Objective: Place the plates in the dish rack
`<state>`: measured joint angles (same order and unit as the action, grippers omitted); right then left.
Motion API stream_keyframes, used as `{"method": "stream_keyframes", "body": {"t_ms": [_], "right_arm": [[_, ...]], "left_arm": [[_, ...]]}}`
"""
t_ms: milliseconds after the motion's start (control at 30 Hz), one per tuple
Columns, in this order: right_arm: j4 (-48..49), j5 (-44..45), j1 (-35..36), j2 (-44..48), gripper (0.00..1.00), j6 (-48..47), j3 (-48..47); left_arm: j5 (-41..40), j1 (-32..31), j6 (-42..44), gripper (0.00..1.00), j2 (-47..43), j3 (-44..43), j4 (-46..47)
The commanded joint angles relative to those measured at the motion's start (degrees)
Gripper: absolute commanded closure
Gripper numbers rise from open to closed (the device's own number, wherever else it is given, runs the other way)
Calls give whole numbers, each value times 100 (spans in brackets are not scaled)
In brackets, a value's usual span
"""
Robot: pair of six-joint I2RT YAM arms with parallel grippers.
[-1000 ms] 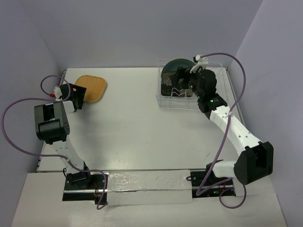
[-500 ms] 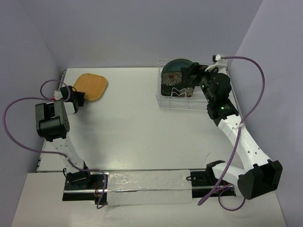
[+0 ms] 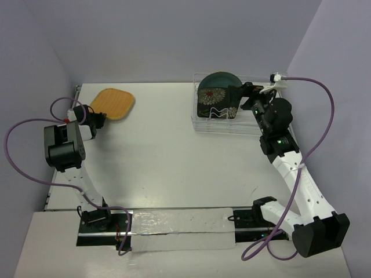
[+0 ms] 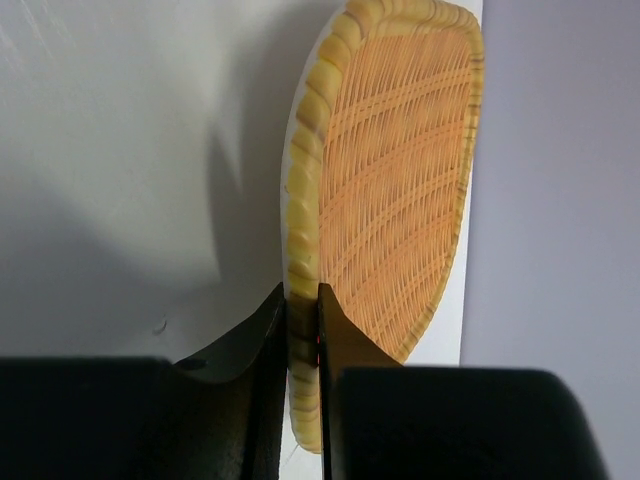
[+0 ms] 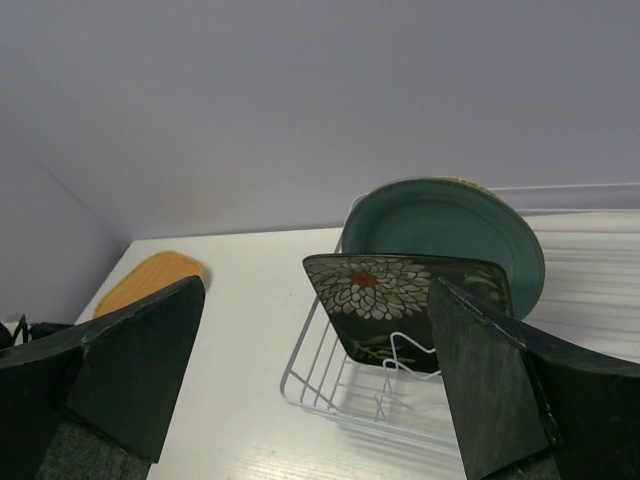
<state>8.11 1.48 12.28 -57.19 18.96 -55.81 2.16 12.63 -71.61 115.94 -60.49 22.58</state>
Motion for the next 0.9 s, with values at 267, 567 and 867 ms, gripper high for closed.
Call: {"method": "stream_keyframes", "body": {"t_ms": [267,567,867], "right_arm": [[-672,-3710,153,-1534,1,-296,-780],[-1685,-3692,872,-3122,2,-640,-1880],[-1389,-3653,1066,-3730,2,-545,-2144]], "left_arm": [[1930,-482,1441,100,-1893,1293,1934],[2070,-1469,2022,100,-3536,1981,2094],[2670,-1923,2070,100,-4284,2412,2298]]}}
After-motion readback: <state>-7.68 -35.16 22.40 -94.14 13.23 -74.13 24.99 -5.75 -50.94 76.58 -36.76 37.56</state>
